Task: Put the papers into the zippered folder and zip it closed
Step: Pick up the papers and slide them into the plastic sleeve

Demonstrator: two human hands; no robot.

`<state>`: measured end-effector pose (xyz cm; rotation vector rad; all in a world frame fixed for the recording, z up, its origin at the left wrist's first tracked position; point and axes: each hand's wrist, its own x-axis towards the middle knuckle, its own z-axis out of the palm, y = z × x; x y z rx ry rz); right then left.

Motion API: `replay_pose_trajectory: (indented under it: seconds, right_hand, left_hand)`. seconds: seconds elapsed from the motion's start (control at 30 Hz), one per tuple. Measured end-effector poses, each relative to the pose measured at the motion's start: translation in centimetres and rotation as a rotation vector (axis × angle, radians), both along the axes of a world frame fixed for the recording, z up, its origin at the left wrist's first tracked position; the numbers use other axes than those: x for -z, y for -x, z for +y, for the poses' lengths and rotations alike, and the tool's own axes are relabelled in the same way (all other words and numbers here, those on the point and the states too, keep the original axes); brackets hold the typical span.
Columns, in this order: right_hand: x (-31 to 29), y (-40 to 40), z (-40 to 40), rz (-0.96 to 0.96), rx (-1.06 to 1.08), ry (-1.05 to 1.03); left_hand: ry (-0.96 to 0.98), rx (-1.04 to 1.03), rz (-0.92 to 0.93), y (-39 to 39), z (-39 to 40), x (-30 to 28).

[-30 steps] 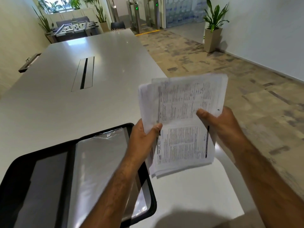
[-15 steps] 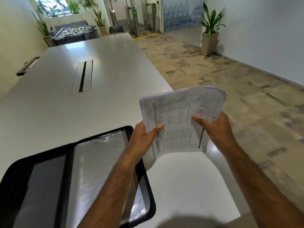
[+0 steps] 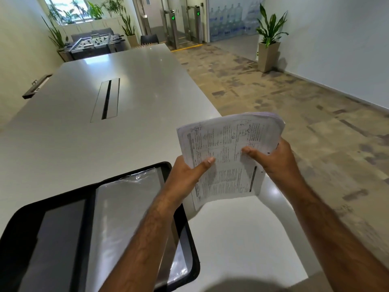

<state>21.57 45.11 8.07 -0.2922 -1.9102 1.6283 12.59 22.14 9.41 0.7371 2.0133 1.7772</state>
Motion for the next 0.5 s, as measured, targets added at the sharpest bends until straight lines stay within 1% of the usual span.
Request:
replay_pose_trajectory:
  seconds: [0.1,0.17,0.27,0.37,0.5]
  right_hand:
    - [0.1,-0.3,0.4,0.030,0.021,0.004]
    - [0.2,-0.6,0.7,0.031,-0.004,0.016]
    - [0.6,-0.7,0.5,-0.007,-0.044,0.054]
    - [0.9,-0.8,-0.3,-0.067,-0.058,0.052]
    - [0.4,-0.9,-0.9,-0.057,-0.051,0.022]
  left_hand:
    - [-0.012,-0.014,0.015,0.0,-0.2,-0.1]
    - [-0.001,-0.027,0.018,-0.1,-0.5,0.0]
    - [0.014,-0.035,-0.009,-0.2,-0.6,0.5]
    - [0.028,0.001,-0.023,-0.7,-0.7,0.8]
    - [-0.001,-0.003,-0.041,-0.8,-0.8,0.7]
